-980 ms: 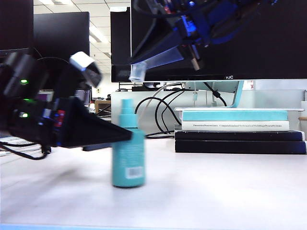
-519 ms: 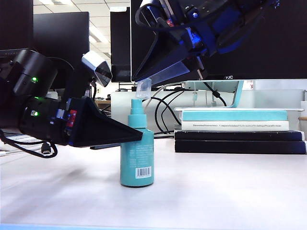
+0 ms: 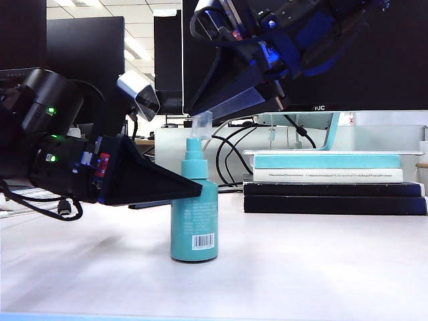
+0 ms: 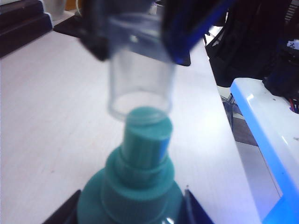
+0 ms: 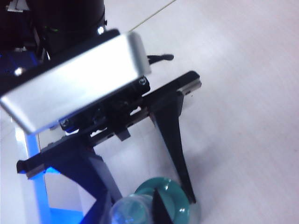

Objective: Pick up the sprayer with the left hand, pick up its lid with the right hand then put the lid on the sprayer.

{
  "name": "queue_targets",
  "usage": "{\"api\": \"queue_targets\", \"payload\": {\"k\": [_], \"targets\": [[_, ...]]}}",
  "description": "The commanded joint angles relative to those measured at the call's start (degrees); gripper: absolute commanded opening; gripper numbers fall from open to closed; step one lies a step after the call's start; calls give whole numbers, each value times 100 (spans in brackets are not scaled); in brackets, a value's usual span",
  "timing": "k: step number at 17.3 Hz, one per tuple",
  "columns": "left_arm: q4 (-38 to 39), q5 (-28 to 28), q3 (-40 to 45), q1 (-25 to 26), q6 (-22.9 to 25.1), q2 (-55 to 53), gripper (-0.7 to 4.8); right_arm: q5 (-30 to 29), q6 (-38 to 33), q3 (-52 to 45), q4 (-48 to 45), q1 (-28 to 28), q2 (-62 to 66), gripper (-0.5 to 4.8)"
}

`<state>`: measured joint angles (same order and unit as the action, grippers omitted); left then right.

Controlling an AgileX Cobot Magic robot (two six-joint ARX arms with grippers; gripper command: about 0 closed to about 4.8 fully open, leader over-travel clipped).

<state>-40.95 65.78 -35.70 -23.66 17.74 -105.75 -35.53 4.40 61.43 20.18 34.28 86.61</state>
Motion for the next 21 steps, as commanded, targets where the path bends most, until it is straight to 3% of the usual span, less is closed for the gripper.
{"api": "queue_targets", "payload": {"k": [1, 11, 12, 15, 16, 19, 21], "targets": [[59, -7, -59, -37, 33, -31, 241, 2, 33, 20, -105, 7, -17, 35], [131, -13, -149, -44, 50, -33, 241, 4, 212, 15, -57, 7, 306, 35], [157, -20, -149, -44, 94, -33, 241, 2, 212, 15, -96, 7, 304, 72], [153, -22, -149, -44, 111, -33, 241, 232, 208, 17, -146, 0, 304, 403], [155, -28, -151, -44, 118, -35, 241, 240, 205, 17, -208, 0, 304, 479], [168, -76, -149, -44, 142, -52, 241, 192, 181, 20, -586, 0, 289, 479], [278, -439, -149, -44, 243, -68, 242, 258, 162, 20, -713, 0, 269, 479]]}}
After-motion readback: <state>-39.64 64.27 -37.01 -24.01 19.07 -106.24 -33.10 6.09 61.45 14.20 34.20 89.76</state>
